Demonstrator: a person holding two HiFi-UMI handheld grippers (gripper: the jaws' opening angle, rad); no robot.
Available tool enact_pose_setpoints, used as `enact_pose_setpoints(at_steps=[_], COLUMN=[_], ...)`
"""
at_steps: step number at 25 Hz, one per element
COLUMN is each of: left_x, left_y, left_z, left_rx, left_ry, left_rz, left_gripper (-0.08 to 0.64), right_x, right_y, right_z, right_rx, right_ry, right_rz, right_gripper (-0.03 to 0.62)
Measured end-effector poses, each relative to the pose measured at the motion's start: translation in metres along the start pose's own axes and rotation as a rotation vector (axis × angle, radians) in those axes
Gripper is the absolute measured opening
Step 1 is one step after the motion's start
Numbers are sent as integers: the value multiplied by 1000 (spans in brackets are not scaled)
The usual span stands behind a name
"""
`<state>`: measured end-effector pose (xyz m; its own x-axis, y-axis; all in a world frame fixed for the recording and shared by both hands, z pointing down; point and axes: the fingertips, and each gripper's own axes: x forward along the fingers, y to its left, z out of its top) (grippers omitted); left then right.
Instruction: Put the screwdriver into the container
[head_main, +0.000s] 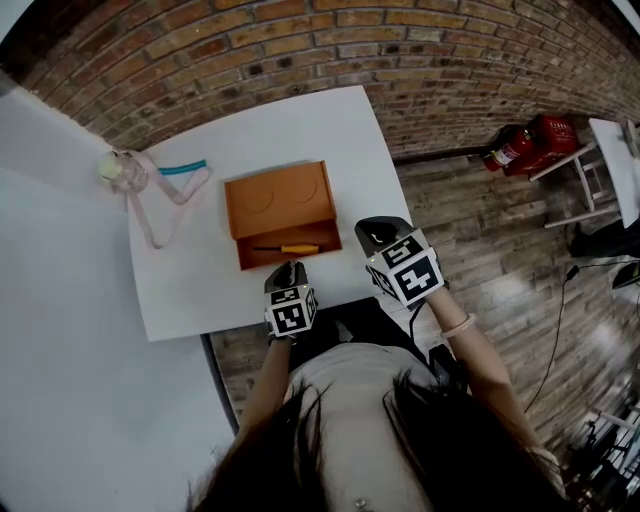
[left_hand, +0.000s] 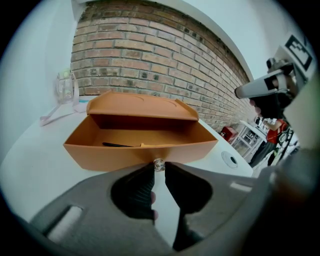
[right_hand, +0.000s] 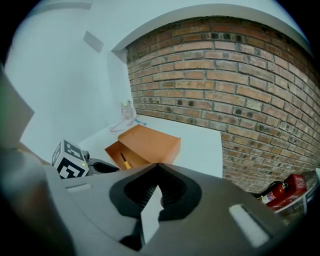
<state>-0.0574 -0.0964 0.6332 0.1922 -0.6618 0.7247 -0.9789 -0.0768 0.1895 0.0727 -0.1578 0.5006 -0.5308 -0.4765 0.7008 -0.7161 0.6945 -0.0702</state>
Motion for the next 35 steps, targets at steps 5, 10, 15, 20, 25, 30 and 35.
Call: enact_pose_setpoints(at_steps=[5,10,15,20,25,30,35], left_x=[6,13,18,24,29,34,40], left_y=[3,4,8,11,14,16,18], left_z=[8,18,25,32,39,47,52], left_rx=[1,4,4,5,2,-8,-14], left_ry=[-3,-5,-9,-13,-19,-24,-30], left_rz=[-2,-2,-4,-5,-8,-8,-6], left_gripper=[69,69,69,69,69,69,69], right_x=[2,4,6,9,12,12,12], right_y=[-6,-14,-18,-23,-26,-33,-38], right_z=[2,4,6,7,10,11,11], right_rx=[11,21,28,35,37,45,52], right_ry=[1,4,4,15,15,19,19], right_rz=[-11,-22,-33,-44,-52,-64,-74], right_gripper=[8,6,6,6,6,6,6])
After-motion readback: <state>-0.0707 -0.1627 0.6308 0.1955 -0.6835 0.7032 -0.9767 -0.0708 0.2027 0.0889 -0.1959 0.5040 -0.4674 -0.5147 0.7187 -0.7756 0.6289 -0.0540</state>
